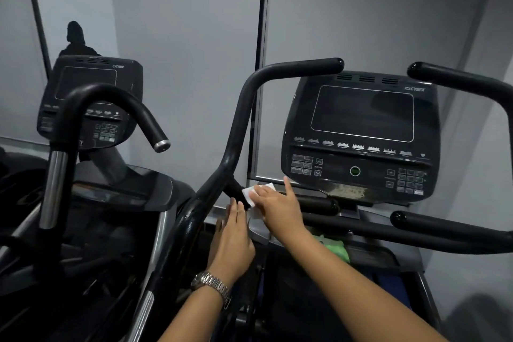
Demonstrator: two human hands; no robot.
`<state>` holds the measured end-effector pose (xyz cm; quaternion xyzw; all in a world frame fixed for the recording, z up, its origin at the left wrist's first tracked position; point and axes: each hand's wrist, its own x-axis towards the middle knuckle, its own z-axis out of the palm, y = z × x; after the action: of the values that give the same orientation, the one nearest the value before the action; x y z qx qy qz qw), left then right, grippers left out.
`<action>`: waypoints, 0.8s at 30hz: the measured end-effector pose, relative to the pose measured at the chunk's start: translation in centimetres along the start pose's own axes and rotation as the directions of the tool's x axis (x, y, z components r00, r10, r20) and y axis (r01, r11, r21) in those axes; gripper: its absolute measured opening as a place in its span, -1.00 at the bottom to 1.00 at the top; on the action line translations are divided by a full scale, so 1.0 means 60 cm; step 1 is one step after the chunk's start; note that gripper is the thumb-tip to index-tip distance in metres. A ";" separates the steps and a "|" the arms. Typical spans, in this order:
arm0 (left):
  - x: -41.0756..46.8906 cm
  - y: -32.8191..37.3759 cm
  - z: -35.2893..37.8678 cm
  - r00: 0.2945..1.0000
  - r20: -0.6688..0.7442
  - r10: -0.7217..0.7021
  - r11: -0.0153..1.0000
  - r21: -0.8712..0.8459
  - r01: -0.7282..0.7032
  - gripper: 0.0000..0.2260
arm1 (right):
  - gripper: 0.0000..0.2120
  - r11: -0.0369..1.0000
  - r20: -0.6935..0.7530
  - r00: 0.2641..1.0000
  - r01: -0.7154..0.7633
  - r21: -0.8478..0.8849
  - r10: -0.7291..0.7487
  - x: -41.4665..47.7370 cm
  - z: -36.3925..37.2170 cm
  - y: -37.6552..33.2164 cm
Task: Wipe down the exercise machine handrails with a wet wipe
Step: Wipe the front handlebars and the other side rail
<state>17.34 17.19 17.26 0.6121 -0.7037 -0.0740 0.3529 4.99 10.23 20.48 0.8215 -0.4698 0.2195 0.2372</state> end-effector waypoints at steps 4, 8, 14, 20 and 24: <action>-0.001 0.005 -0.002 0.996 -0.084 -0.011 0.996 -0.084 0.004 -0.38 | -0.78 0.988 -0.130 0.982 -0.129 0.081 0.138 -0.014 -0.002 0.016; 0.017 0.021 -0.009 0.987 -0.158 -0.031 0.958 -0.285 -0.015 -0.44 | -0.83 0.968 -0.058 0.976 -0.198 0.156 0.209 -0.006 -0.008 0.004; 0.063 0.041 0.018 0.989 -0.142 -0.028 0.927 -0.374 -0.028 -0.51 | -0.45 0.947 -0.020 0.975 -0.212 0.243 0.223 -0.009 -0.013 0.024; 0.076 0.035 0.027 0.977 -0.167 0.133 0.972 -0.172 -0.161 -0.47 | -0.38 0.946 -0.052 0.959 -0.264 0.188 0.278 -0.052 -0.046 0.077; 0.084 0.025 0.045 0.933 -0.183 0.309 0.947 0.149 -0.284 -0.59 | -0.63 0.944 -0.136 0.945 -0.272 0.184 0.299 -0.116 -0.074 0.156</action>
<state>14.54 12.06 18.15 0.5231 -0.7514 0.0858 0.3929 -7.06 13.37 21.64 0.7404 -0.5437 0.3555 0.1724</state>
